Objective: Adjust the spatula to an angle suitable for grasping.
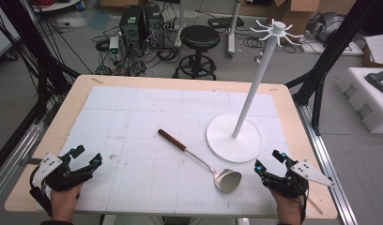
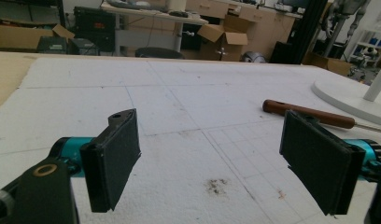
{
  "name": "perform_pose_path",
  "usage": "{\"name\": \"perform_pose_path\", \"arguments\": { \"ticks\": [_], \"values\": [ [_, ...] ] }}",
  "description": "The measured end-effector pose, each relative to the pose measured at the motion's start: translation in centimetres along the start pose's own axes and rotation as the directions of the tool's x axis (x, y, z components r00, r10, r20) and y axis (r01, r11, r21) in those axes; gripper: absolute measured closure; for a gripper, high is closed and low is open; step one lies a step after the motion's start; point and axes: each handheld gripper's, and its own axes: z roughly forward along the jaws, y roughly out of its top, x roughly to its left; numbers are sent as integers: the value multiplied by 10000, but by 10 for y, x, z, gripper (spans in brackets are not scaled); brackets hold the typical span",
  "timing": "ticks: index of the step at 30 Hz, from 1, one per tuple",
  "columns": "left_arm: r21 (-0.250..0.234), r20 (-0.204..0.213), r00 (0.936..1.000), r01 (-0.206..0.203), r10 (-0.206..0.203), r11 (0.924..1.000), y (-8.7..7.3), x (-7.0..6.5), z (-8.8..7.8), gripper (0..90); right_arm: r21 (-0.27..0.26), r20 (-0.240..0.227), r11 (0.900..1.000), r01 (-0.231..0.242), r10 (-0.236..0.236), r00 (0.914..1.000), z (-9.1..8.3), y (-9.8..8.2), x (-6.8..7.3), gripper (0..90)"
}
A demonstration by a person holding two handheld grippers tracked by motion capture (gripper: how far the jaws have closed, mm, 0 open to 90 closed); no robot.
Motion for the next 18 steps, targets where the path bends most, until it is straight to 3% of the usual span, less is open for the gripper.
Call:
{"name": "perform_pose_path", "arguments": {
  "ticks": [5,7,8,9,11,12,14,18],
  "values": [
    [-21,7,10000,95,-95,10000,0,1,0,203,346,-777,9959,841,-812,9937,15,24,29,203],
    [-25,27,9999,114,-114,9999,0,1,0,203,432,-1073,9936,1046,-995,9892,23,32,36,203],
    [-23,34,9999,119,-119,9999,0,1,0,203,587,-1463,9920,1117,-1022,9839,33,38,44,206],
    [-25,36,9999,127,-127,9999,0,1,0,203,587,-1463,9920,1117,-1022,9839,33,38,44,206],
    [-27,23,9999,113,-113,9999,0,1,0,203,954,-2004,9858,1381,-1169,9727,50,44,55,232],
    [-21,28,9999,128,-127,9999,0,1,0,203,954,-2004,9858,1381,-1169,9727,50,44,55,232],
    [2,33,9999,121,-121,9999,0,1,0,204,1443,-2412,9746,1714,-1333,9613,66,47,67,234],
    [35,26,9999,151,-151,9999,0,1,0,203,1770,-2677,9630,2031,-1515,9515,78,50,77,234]
  ]
}}
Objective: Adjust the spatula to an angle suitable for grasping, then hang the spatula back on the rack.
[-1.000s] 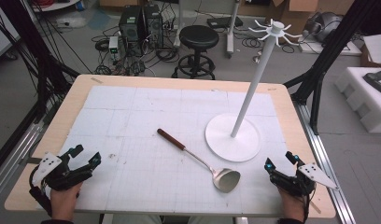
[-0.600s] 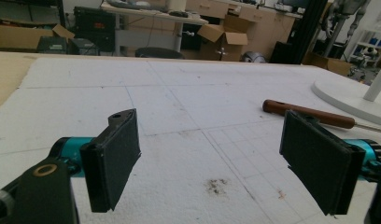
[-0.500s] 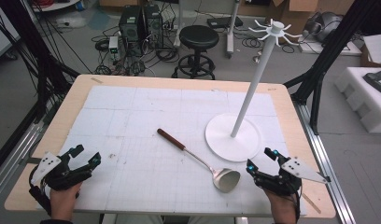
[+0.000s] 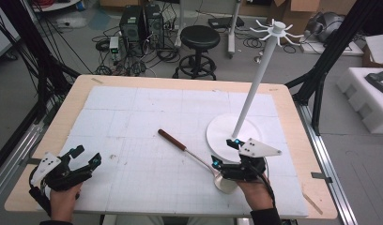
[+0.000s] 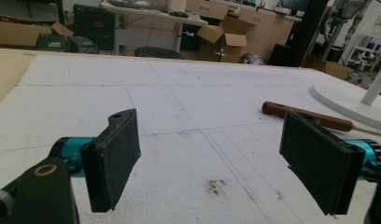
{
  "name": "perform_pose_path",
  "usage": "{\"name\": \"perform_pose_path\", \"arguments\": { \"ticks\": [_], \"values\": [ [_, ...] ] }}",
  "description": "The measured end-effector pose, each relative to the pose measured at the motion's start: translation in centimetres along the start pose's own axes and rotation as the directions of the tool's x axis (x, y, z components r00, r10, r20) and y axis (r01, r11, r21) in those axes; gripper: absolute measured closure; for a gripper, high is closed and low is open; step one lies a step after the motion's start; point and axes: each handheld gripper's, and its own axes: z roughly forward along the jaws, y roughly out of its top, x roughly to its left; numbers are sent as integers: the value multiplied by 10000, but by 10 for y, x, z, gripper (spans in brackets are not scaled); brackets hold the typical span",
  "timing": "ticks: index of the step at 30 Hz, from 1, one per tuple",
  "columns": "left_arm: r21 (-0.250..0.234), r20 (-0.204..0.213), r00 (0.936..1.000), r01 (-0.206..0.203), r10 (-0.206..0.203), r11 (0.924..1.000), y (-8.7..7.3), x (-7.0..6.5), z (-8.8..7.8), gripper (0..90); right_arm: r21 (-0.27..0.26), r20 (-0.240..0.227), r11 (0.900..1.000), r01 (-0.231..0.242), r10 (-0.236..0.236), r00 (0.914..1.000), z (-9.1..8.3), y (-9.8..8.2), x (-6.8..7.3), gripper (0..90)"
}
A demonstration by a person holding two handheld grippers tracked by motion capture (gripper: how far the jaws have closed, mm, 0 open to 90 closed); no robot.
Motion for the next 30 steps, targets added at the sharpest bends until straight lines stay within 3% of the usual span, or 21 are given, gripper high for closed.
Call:
{"name": "perform_pose_path", "arguments": {
  "ticks": [5,12,19,20,21,22,25,26,27,28,29,30],
  "values": [
    [100,-11,10000,51,-51,9999,0,1,1,203,665,-406,9974,274,-248,9989,18,7,6,234],
    [179,27,10000,80,-80,9998,1,1,1,203,1259,-671,9918,222,-138,9977,31,4,4,240],
    [76,120,9999,-93,92,9999,0,-1,0,203,2072,-1013,9773,437,-230,9946,50,6,-3,290],
    [80,115,9999,-107,107,9999,0,-1,0,203,2261,-1089,9732,419,-175,9939,53,6,-4,300],
    [76,110,9999,-111,111,9999,0,-1,0,203,2682,-1272,9625,414,-72,9919,59,6,-6,338],
    [60,113,9999,-105,104,9999,0,-2,0,203,2682,-1272,9625,414,-72,9919,59,6,-6,338],
    [117,113,9999,-128,127,9998,0,-1,0,203,3233,-1627,9449,506,29,9867,69,2,-8,397],
    [138,117,9999,-125,123,9998,0,-1,1,203,3700,-1825,9271,599,93,9832,76,0,-7,427],
    [135,112,9999,-112,111,9998,0,-1,1,203,3700,-1825,9271,599,93,9832,76,0,-7,427],
    [145,110,9999,-102,100,9998,0,-1,1,203,3860,-1859,9197,713,18,9826,79,-2,-7,436],
    [162,106,9999,-113,111,9998,0,-1,1,203,4074,-1879,9102,744,39,9822,81,-4,-7,454],
    [163,110,9999,-92,90,9998,0,-1,1,203,4424,-1815,8936,756,67,9834,85,-6,-7,469]
  ]
}}
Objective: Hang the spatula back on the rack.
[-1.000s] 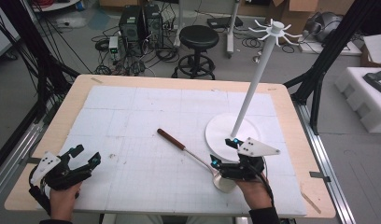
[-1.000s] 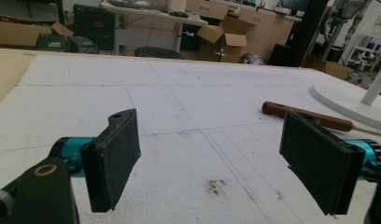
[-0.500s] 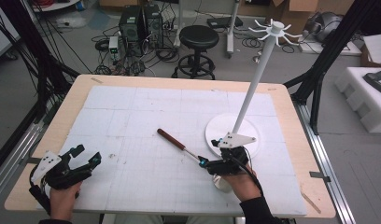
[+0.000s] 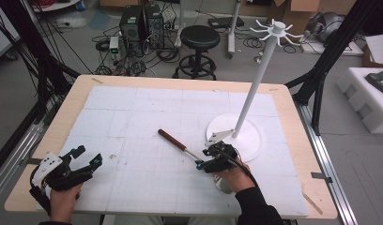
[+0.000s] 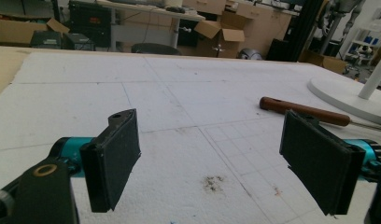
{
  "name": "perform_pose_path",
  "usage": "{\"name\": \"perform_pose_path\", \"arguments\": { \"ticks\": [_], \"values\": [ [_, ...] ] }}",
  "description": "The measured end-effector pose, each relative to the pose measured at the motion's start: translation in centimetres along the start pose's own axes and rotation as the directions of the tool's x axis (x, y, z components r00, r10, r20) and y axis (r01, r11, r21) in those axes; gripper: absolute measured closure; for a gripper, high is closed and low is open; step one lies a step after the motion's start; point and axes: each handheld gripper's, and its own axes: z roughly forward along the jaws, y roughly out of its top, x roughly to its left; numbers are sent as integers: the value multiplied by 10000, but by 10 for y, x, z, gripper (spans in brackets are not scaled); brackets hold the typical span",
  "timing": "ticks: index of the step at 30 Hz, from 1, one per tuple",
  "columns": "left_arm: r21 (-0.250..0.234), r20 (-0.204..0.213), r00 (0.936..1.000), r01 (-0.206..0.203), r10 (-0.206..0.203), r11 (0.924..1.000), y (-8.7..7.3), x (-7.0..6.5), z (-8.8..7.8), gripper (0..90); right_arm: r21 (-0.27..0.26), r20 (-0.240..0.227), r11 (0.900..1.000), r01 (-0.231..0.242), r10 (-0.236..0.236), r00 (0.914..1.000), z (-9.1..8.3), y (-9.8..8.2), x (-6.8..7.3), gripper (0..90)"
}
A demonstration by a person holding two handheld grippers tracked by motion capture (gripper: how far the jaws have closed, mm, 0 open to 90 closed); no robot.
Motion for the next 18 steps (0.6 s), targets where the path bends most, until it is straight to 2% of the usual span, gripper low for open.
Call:
{"name": "perform_pose_path", "arguments": {
  "ticks": [6,10,11,12,14,17,18],
  "values": [
    [2,11,10000,4,-4,10000,0,0,0,203,323,29,9993,-165,164,9999,5,-3,-1,522],
    [30,28,10000,-21,21,10000,0,0,0,203,582,-46,9983,-88,91,9999,10,-6,-3,552],
    [32,36,10000,-33,33,10000,0,0,0,203,644,-43,9978,-139,142,9999,11,-6,-3,569],
    [37,25,10000,-36,36,10000,0,0,0,203,728,-64,9973,16,-11,10000,13,-6,-2,606],
    [38,19,10000,-33,33,10000,0,0,0,203,772,-25,9970,79,-77,10000,14,-5,-1,621],
    [54,-7,10000,-51,51,10000,0,0,0,203,832,295,9965,73,-98,9995,14,-5,-2,719],
    [60,-8,10000,-51,51,10000,0,0,0,203,832,295,9965,73,-98,9995,14,-5,-2,719]
  ]
}}
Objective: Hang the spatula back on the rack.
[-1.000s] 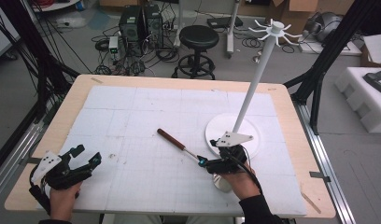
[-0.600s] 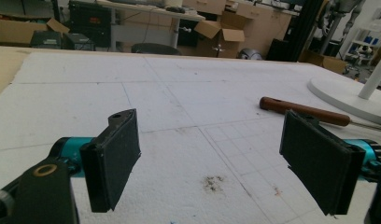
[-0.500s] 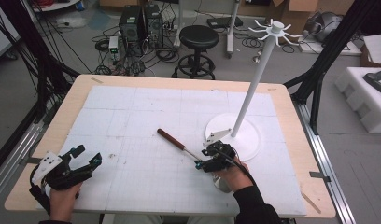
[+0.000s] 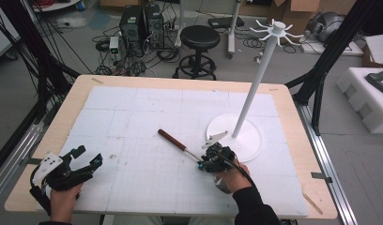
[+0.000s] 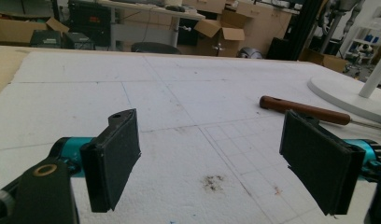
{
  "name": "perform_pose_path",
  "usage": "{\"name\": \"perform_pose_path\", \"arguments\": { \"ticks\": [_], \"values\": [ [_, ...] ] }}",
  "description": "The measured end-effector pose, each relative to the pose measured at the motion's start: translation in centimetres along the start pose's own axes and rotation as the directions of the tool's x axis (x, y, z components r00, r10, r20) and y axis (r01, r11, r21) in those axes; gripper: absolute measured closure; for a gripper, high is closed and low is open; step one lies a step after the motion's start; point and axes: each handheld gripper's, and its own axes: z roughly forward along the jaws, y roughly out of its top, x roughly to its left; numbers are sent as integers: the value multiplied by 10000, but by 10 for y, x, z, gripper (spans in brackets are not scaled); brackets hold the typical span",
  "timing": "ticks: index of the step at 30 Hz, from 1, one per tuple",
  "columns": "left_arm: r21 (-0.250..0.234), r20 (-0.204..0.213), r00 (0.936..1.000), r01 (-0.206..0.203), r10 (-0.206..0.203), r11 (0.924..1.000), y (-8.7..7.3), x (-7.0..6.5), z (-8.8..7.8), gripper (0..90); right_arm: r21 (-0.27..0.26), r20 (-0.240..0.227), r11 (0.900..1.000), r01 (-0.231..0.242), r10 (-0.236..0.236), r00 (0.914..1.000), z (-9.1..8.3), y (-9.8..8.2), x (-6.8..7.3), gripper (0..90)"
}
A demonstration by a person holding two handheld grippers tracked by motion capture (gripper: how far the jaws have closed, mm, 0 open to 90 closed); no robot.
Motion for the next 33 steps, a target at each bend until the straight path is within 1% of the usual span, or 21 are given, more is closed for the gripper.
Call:
{"name": "perform_pose_path", "arguments": {
  "ticks": [2,4,6,7,8,10,11,12,14,17,20,25,27,30,31,33],
  "values": [
    [19,-1,10000,-15,15,10000,0,0,0,203,93,87,9999,104,-105,9999,0,1,1,740],
    [29,-15,10000,-30,30,10000,0,0,0,203,259,143,9996,67,-71,9999,0,3,2,760],
    [13,-6,10000,-38,38,10000,0,0,0,203,406,120,9991,118,-123,9999,1,5,2,797],
    [11,-5,10000,-44,44,10000,0,0,0,203,478,43,9986,241,-243,9997,1,6,2,814],
    [10,-1,10000,-46,46,10000,0,0,0,203,512,19,9983,272,-273,9996,1,7,2,815],
    [18,2,10000,-40,40,10000,0,0,0,203,567,-109,9984,6,0,9999,1,8,0,822],
    [35,1,10000,-43,43,10000,0,0,0,203,522,-174,9983,-278,287,9994,1,7,-2,832],
    [41,10,10000,-43,43,10000,0,0,0,203,522,-174,9983,-278,287,9994,1,7,-2,832],
    [49,6,10000,-50,50,10000,0,0,0,203,488,-208,9976,-484,495,9986,1,6,-3,844],
    [59,-7,10000,-70,70,10000,0,-1,0,203,466,-213,9978,-468,479,9986,1,6,-3,846],
    [60,-12,10000,-72,72,10000,0,-1,0,204,435,-269,9974,-575,587,9979,1,6,-4,847],
    [67,-4,10000,-59,59,10000,0,-1,1,204,386,-203,9976,-571,579,9981,-1,5,-2,849],
    [67,1,10000,-58,58,10000,0,-1,0,203,272,-322,9973,-683,692,9971,-2,4,-3,849],
    [66,3,10000,-61,61,10000,0,-1,1,203,-92,-447,9962,-871,866,9952,-8,2,-3,850],
    [66,3,10000,-67,67,10000,0,-1,1,203,-200,-453,9942,-1058,1048,9935,-10,1,-2,850],
    [64,-3,10000,-63,64,10000,0,-1,1,204,-633,-515,9932,-974,942,9942,-13,0,-4,850]
  ]
}}
